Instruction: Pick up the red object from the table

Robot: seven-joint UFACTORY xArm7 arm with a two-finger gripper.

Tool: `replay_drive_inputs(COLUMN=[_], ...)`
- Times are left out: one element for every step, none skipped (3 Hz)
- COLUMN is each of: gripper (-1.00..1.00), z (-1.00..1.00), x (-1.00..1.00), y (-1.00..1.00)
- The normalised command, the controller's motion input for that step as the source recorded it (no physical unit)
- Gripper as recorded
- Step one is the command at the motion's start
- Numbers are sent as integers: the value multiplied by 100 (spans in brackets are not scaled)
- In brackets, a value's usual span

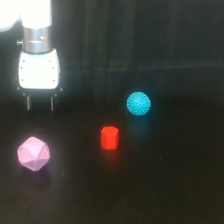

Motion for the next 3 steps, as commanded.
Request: replay_drive_inputs(gripper=[100,97,91], z=[-41,-25,-61], x=[100,87,100], y=[33,-40,-77])
